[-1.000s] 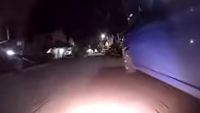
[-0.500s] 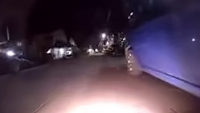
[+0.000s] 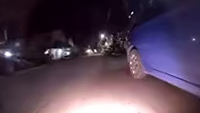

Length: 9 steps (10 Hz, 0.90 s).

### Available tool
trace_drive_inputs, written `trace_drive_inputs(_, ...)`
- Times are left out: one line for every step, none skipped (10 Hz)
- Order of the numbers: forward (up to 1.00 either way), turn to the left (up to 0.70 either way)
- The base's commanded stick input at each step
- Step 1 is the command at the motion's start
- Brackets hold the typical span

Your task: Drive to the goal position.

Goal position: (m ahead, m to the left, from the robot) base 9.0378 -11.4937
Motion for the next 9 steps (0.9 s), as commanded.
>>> trace_drive_inputs(0.6, 0.0)
trace_drive_inputs(0.6, 0.0)
trace_drive_inputs(0.6, 0.0)
trace_drive_inputs(0.6, 0.0)
trace_drive_inputs(0.6, 0.0)
trace_drive_inputs(0.6, 0.0)
trace_drive_inputs(0.6, 0.0)
trace_drive_inputs(0.6, 0.0)
trace_drive_inputs(0.6, 0.0)
